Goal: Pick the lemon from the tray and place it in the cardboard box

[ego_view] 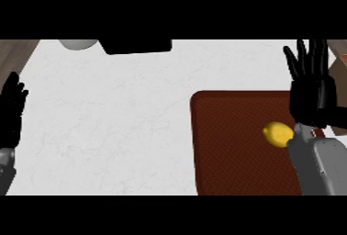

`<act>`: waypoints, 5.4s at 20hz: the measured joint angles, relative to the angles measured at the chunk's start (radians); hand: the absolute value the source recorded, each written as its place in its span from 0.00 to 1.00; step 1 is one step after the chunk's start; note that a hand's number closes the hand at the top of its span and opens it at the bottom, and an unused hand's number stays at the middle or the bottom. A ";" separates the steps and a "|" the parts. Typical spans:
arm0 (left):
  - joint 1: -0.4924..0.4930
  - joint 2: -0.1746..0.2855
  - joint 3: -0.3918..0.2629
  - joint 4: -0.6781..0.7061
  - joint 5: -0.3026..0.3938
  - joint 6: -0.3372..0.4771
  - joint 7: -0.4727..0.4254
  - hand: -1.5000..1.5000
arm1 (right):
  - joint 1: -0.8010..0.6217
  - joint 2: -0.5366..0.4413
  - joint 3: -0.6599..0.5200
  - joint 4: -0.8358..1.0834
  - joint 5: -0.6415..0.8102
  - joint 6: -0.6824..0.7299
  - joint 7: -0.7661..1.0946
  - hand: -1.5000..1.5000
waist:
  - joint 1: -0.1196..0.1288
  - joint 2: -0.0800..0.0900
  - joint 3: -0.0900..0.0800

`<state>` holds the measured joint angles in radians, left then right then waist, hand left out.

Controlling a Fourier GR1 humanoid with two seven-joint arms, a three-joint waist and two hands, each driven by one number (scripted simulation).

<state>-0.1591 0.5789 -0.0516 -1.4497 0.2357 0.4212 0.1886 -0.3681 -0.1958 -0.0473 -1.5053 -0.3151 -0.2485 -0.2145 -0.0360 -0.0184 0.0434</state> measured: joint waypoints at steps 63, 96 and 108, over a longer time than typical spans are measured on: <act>-0.046 -0.144 -0.137 -0.090 -0.181 -0.443 -0.284 0.50 | 0.427 -0.644 0.059 -0.169 1.165 0.177 -0.858 0.00 | 0.036 0.018 -0.043; -0.076 -0.277 0.006 -0.067 -0.306 -0.579 -0.260 0.50 | 0.165 -0.364 0.153 0.223 1.507 0.058 -0.835 1.00 | 0.039 0.020 -0.043; -0.068 -0.285 0.006 -0.116 -0.310 -0.597 -0.232 0.50 | 0.078 -0.272 0.104 0.311 1.429 0.074 -0.663 1.00 | 0.055 0.024 -0.047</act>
<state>-0.2275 0.2937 -0.0451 -1.5656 -0.0744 -0.1761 -0.0433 -0.2899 -0.4675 0.0570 -1.1947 1.1135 -0.1741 -0.8775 0.0189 0.0057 -0.0032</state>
